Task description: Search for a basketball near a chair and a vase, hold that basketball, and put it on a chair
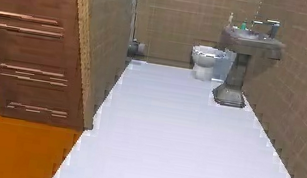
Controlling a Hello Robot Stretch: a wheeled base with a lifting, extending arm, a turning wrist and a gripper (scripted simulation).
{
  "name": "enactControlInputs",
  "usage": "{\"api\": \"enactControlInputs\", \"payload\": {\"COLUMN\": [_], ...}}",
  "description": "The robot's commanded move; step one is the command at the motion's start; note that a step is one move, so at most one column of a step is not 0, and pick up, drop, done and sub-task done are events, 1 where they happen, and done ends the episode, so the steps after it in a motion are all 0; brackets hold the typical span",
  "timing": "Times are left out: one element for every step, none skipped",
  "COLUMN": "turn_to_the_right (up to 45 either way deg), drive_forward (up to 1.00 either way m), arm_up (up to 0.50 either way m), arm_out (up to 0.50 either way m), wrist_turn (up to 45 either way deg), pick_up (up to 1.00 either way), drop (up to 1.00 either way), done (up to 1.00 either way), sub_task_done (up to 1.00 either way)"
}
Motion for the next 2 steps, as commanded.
{"api": "enactControlInputs", "payload": {"turn_to_the_right": [-39.0,0.0], "drive_forward": [0.00,0.45], "arm_up": [0.00,0.00], "arm_out": [0.00,0.00], "wrist_turn": [0.0,0.0], "pick_up": [0.00,0.00], "drop": [0.00,0.00], "done": [0.00,0.00], "sub_task_done": [0.00,0.00]}}
